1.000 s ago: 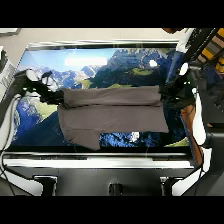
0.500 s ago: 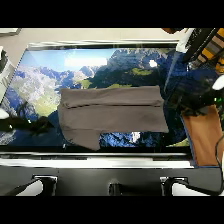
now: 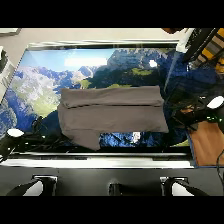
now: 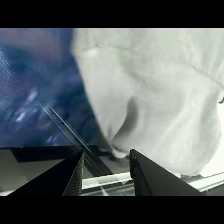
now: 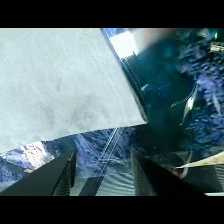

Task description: Fold the clothes and pants, and hang the long-sleeved shirts on hangers.

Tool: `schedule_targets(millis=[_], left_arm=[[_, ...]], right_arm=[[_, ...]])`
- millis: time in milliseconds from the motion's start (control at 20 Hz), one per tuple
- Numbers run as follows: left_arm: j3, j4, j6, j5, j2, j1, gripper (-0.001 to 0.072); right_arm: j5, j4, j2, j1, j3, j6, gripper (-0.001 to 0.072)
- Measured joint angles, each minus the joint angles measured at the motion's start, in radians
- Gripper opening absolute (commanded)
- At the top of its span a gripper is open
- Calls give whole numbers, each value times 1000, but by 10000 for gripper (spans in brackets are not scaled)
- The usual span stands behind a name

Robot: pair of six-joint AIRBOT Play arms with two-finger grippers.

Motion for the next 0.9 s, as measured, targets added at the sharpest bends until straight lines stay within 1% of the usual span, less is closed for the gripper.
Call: schedule_targets(millis=[150, 200, 250, 350, 550, 600, 650, 700, 900], left_arm=[[-10, -10, -9, 39, -19, -46, 304], [-11, -12, -14, 45, -26, -56, 143], [-12, -14, -17, 52, -32, -66, 20], [-13, -15, -17, 63, -40, -76, 17], [-13, -17, -18, 67, -46, -84, 17], [-13, -17, -19, 68, -46, -85, 17], [-13, -18, -19, 67, -47, -86, 17], [-13, -18, -19, 67, -47, -86, 17], [-13, -18, -18, 63, -47, -87, 18]], right_arm=[[-6, 8, 3, 0, -10, -3, 397], [-6, 11, 4, 0, -11, -3, 397], [-6, 14, 4, 0, -13, -4, 399], [-3, 35, 5, 0, -13, -4, 418], [-23, 54, 16, -31, 10, 13, 419], [-27, 56, 14, -50, 13, 19, 438], [-26, 58, 5, -74, 14, 19, 483], [-21, 62, -9, -94, 11, 14, 485], [5, 103, -92, -130, -17, -70, 475]])
